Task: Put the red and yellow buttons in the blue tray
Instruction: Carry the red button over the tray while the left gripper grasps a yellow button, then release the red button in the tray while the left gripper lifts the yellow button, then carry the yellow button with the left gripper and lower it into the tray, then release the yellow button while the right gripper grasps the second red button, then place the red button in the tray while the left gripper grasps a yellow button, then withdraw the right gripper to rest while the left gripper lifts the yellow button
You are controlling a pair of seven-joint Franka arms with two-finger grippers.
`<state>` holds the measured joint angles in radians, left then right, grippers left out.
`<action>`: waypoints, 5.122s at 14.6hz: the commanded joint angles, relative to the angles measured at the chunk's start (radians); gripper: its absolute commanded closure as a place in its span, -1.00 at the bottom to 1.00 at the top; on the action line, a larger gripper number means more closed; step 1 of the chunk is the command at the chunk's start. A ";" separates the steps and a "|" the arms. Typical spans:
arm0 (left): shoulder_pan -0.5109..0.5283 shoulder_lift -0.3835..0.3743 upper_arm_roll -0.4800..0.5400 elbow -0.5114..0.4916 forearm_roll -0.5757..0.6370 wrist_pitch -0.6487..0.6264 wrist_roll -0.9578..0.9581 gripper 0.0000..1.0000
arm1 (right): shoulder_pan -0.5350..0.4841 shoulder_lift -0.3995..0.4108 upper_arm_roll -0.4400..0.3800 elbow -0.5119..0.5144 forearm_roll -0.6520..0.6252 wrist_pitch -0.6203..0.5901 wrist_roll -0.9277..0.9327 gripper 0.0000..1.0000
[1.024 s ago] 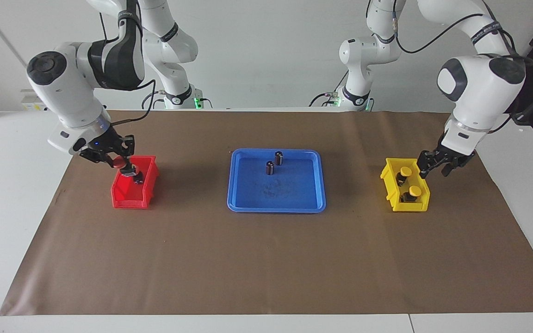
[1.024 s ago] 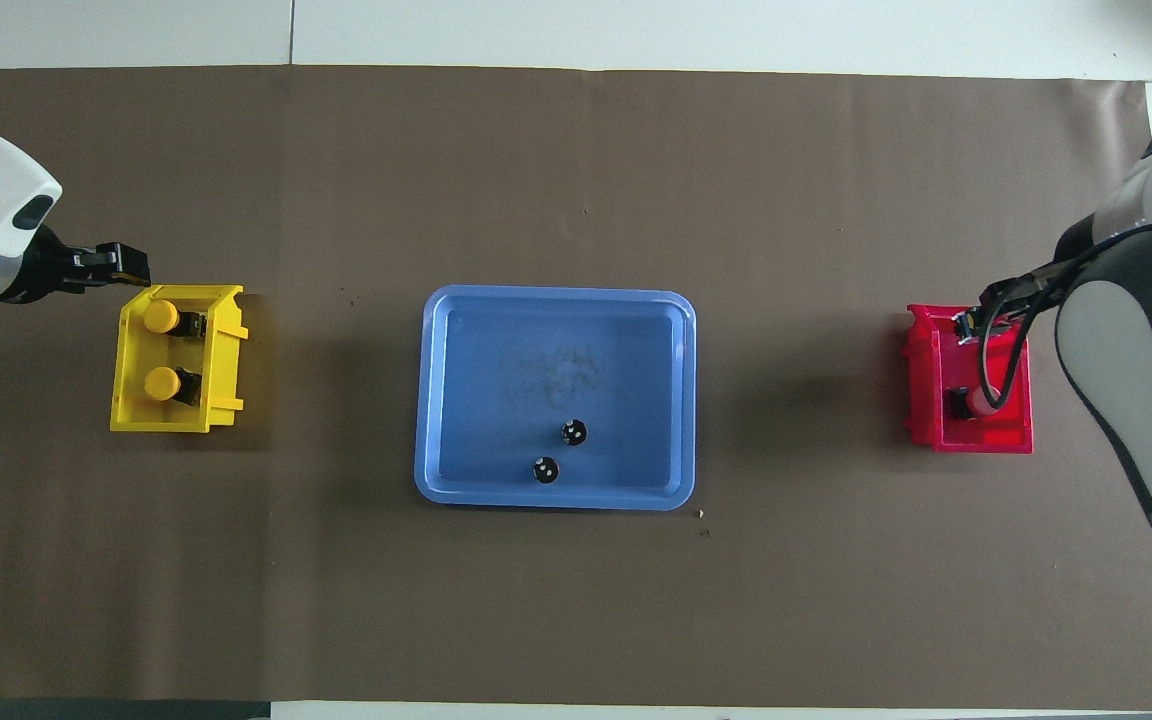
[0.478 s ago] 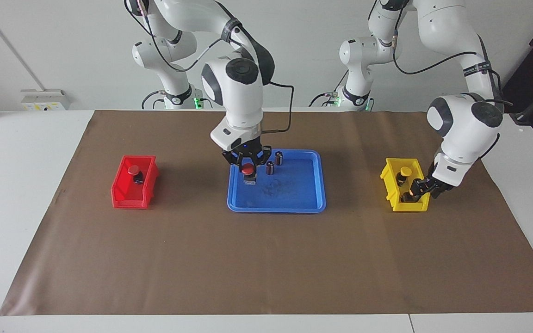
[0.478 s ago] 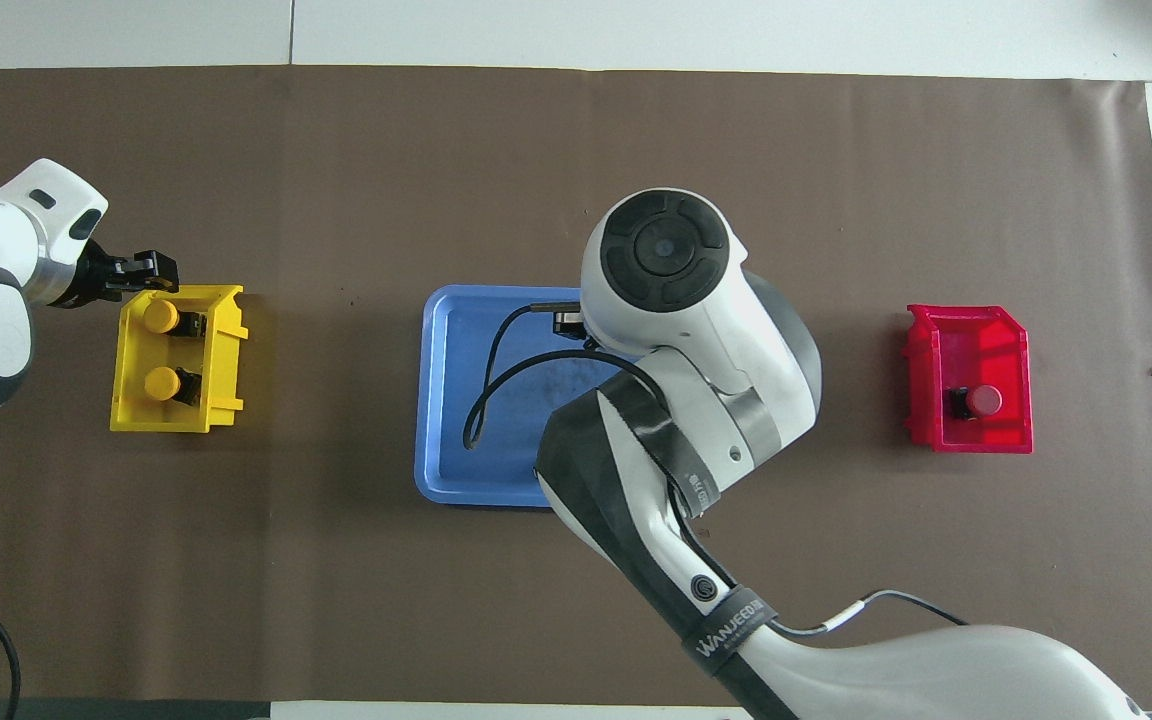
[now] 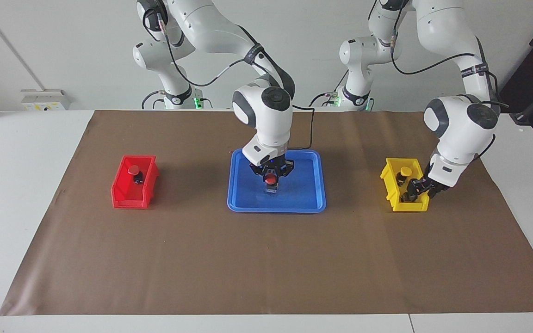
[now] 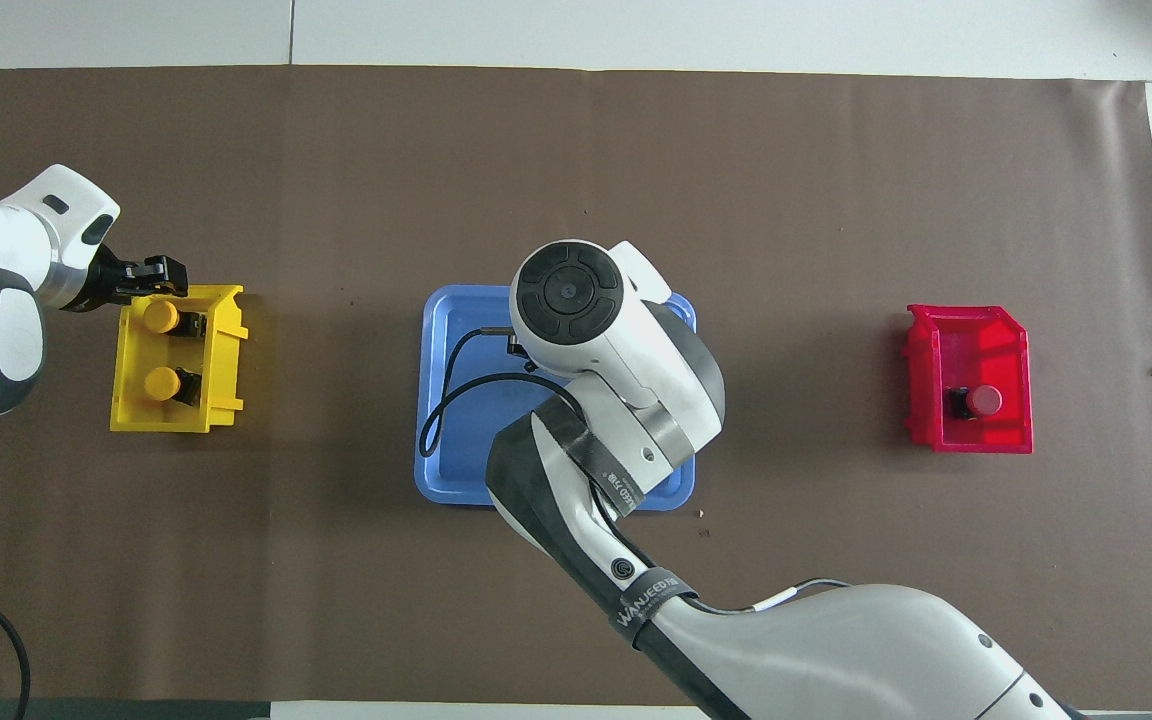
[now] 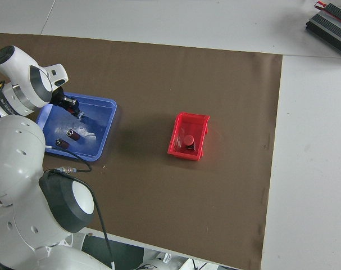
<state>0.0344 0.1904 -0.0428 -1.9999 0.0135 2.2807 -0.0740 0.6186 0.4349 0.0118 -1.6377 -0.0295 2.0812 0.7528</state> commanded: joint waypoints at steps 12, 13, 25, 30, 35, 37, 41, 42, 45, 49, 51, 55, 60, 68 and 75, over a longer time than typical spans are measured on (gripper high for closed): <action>-0.004 -0.045 -0.002 -0.079 -0.015 0.014 -0.015 -0.04 | -0.307 -0.410 -0.006 -0.225 -0.012 -0.227 -0.413 -1.00; -0.004 -0.045 -0.002 -0.079 -0.017 0.011 -0.024 0.38 | -0.374 -0.486 -0.007 -0.313 0.021 -0.217 -0.517 -1.00; -0.273 -0.002 -0.008 0.284 -0.043 -0.313 -0.532 0.97 | -0.757 -0.547 -0.010 -0.680 0.037 0.114 -1.098 -0.37; -0.589 0.024 -0.008 0.224 -0.040 -0.181 -0.865 0.97 | -0.752 -0.516 -0.010 -0.692 0.037 0.191 -1.098 -0.35; -0.650 0.135 -0.006 0.211 -0.009 -0.098 -0.915 0.97 | -0.761 -0.516 -0.009 -0.754 0.037 0.247 -1.135 -0.33; -0.656 0.153 -0.006 0.205 -0.001 -0.078 -0.922 0.97 | -0.758 -0.519 -0.010 -0.763 0.037 0.249 -1.133 -0.27; -0.656 0.155 -0.005 0.207 0.009 -0.099 -0.914 -1.00 | -0.758 -0.527 -0.010 -0.797 0.037 0.284 -1.145 0.22; -0.654 0.144 -0.005 0.219 0.013 -0.122 -0.906 -1.00 | -0.760 -0.524 -0.010 -0.789 0.037 0.277 -1.158 0.39; -0.604 0.066 0.014 0.312 0.013 -0.361 -0.731 -1.00 | -0.755 -0.475 -0.010 -0.583 0.036 0.043 -1.176 0.49; -0.385 -0.093 0.023 0.342 0.007 -0.564 -0.317 -1.00 | -0.642 -0.401 0.000 -0.254 0.034 -0.272 -1.024 0.48; -0.264 -0.143 0.026 0.398 0.006 -0.714 -0.058 -1.00 | -0.509 -0.361 0.000 -0.180 0.034 -0.287 -0.809 0.47; -0.073 -0.230 0.026 0.251 0.002 -0.610 0.189 -1.00 | -0.214 -0.248 0.004 -0.168 0.043 -0.037 -0.335 0.47; -0.051 -0.261 0.027 -0.066 -0.004 -0.247 0.166 -0.51 | -0.126 -0.148 0.004 -0.194 0.033 0.097 -0.211 0.40; -0.022 -0.236 0.029 -0.275 -0.004 -0.027 0.168 -0.44 | -0.137 -0.119 0.004 -0.231 0.031 0.163 -0.213 -0.37; -0.034 -0.223 0.029 -0.304 -0.004 -0.004 0.143 -0.43 | -0.255 -0.231 -0.009 -0.021 0.022 -0.243 -0.227 -1.00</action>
<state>0.0049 -0.0270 -0.0109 -2.2721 0.0125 2.2324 0.0906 0.4375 0.2654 -0.0049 -1.7451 -0.0032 1.9950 0.5452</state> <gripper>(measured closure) 0.282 0.000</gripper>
